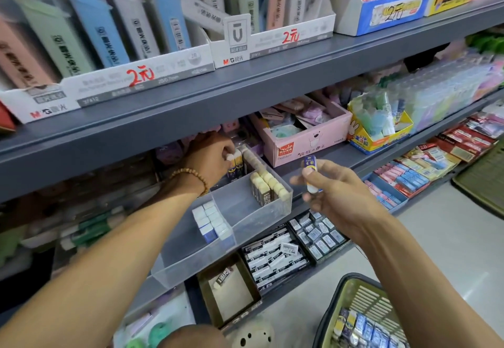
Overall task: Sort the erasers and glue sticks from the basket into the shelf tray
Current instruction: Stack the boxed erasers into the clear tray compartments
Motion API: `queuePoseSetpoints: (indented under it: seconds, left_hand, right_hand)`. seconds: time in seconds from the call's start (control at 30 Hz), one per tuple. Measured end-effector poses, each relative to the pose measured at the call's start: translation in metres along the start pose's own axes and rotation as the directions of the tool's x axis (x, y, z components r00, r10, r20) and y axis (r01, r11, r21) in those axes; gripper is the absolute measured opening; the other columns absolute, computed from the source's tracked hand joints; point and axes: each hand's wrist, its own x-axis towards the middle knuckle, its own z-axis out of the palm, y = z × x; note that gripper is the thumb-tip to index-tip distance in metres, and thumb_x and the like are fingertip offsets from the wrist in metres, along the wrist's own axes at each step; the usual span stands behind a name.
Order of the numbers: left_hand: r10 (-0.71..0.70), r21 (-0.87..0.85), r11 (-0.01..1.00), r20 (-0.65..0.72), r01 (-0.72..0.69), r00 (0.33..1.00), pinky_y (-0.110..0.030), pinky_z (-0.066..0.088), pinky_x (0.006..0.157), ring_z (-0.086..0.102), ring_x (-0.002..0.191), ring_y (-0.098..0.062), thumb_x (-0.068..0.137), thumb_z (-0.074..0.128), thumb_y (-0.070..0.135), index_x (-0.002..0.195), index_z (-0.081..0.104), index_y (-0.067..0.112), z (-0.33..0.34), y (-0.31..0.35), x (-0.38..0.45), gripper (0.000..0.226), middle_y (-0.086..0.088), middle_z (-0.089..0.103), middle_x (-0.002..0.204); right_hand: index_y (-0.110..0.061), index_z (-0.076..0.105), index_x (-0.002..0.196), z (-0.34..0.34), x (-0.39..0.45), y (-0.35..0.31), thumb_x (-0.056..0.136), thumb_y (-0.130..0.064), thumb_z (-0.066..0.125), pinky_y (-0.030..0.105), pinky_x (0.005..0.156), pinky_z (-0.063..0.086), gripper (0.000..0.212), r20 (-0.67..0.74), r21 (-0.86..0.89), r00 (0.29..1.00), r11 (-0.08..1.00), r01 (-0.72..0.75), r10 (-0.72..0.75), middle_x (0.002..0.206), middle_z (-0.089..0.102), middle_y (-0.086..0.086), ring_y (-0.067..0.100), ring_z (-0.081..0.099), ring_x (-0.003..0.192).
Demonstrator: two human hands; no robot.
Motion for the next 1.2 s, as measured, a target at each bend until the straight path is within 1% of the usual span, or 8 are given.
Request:
queuePoseSetpoints:
  seconds: [0.2, 0.37, 0.6, 0.67, 0.73, 0.83, 1.0, 1.2]
  left_hand:
    - [-0.048, -0.066, 0.997, 0.015, 0.048, 0.999, -0.026, 0.053, 0.08, 0.064, 0.08, -0.016, 0.077, 0.076, 0.008, 0.094, 0.074, 0.014, -0.001, -0.001, -0.003, 0.017, -0.005, 0.07, 0.094]
    - [-0.119, -0.088, 0.989, 0.016, 0.12, 0.993, -0.024, 0.052, 0.079, 0.065, 0.081, -0.016, 0.08, 0.072, 0.003, 0.096, 0.074, 0.013, 0.0, -0.007, -0.006, 0.019, -0.005, 0.07, 0.087]
    - [-0.129, -0.122, 0.985, -0.035, 0.124, 0.991, -0.021, 0.051, 0.071, 0.064, 0.068, -0.014, 0.079, 0.074, 0.009, 0.085, 0.073, 0.011, -0.009, -0.003, -0.01, 0.006, 0.004, 0.064, 0.066]
    - [-0.161, -0.277, 0.949, -0.024, 0.148, 0.987, -0.02, 0.05, 0.063, 0.063, 0.06, -0.01, 0.081, 0.075, 0.018, 0.076, 0.069, 0.016, -0.018, 0.01, -0.015, 0.008, 0.007, 0.064, 0.064]
    - [-0.18, -0.569, 0.789, 0.15, 0.234, 0.972, -0.02, 0.048, 0.053, 0.064, 0.056, -0.009, 0.087, 0.071, 0.022, 0.081, 0.068, 0.018, -0.03, 0.033, -0.023, 0.008, 0.0, 0.07, 0.074]
    - [0.017, -0.738, 0.6, 0.397, 0.308, 0.918, -0.017, 0.05, 0.05, 0.067, 0.062, -0.015, 0.088, 0.068, 0.012, 0.095, 0.069, 0.01, -0.043, 0.063, -0.037, 0.007, -0.011, 0.073, 0.084]
    - [0.074, -0.793, 0.531, 0.396, 0.3, 0.915, -0.018, 0.057, 0.058, 0.069, 0.062, -0.015, 0.083, 0.068, -0.004, 0.085, 0.069, 0.008, -0.048, 0.07, -0.045, 0.012, -0.007, 0.071, 0.069]
    - [0.167, -0.711, 0.667, 0.431, 0.221, 0.887, -0.023, 0.054, 0.062, 0.065, 0.076, -0.019, 0.083, 0.072, 0.002, 0.086, 0.07, 0.016, -0.054, 0.066, -0.05, 0.014, -0.006, 0.069, 0.078]
  right_hand:
    - [-0.007, 0.061, 0.099, 0.0, 0.001, 0.0, 0.097, 0.002, 0.048, 0.022, 0.046, 0.034, 0.015, -0.025, 0.103, 0.997, 0.992, -0.069, 0.072, 0.096, 0.061, 0.012, 0.014, 0.048, 0.056]
    - [-0.004, 0.064, 0.109, -0.003, -0.002, 0.001, 0.099, -0.009, 0.057, 0.019, 0.047, 0.039, 0.013, -0.017, -0.005, 0.999, 0.999, 0.035, -0.035, 0.094, 0.069, 0.009, 0.01, 0.052, 0.057]
    - [-0.011, 0.072, 0.101, 0.0, -0.012, -0.004, 0.088, -0.016, 0.072, 0.02, 0.046, 0.037, 0.013, 0.014, -0.086, 0.994, 0.99, 0.108, -0.107, 0.084, 0.071, 0.01, 0.011, 0.048, 0.053]
    - [-0.014, 0.073, 0.098, 0.004, -0.015, -0.007, 0.086, -0.016, 0.075, 0.019, 0.044, 0.035, 0.013, 0.031, -0.102, 0.993, 0.988, 0.12, -0.117, 0.08, 0.066, 0.013, 0.011, 0.046, 0.051]
    - [-0.013, 0.074, 0.101, 0.01, -0.017, -0.012, 0.083, -0.014, 0.077, 0.017, 0.043, 0.034, 0.018, 0.048, -0.119, 0.991, 0.984, 0.13, -0.126, 0.074, 0.062, 0.012, 0.01, 0.044, 0.05]
    - [-0.01, 0.074, 0.1, 0.019, -0.021, -0.017, 0.081, -0.009, 0.078, 0.015, 0.042, 0.035, 0.02, 0.05, -0.109, 0.99, 0.984, 0.14, -0.135, 0.065, 0.061, 0.006, 0.006, 0.046, 0.046]
    - [-0.003, 0.069, 0.107, 0.023, -0.03, -0.022, 0.074, -0.002, 0.073, 0.018, 0.053, 0.051, 0.033, 0.035, 0.175, 0.988, 0.974, 0.141, -0.15, 0.074, 0.072, 0.007, 0.01, 0.06, 0.055]
    - [-0.003, 0.069, 0.106, 0.029, -0.035, -0.023, 0.083, 0.0, 0.069, 0.017, 0.06, 0.055, 0.023, -0.055, 0.3, 0.985, 0.938, 0.175, -0.167, 0.077, 0.073, 0.006, 0.01, 0.066, 0.06]
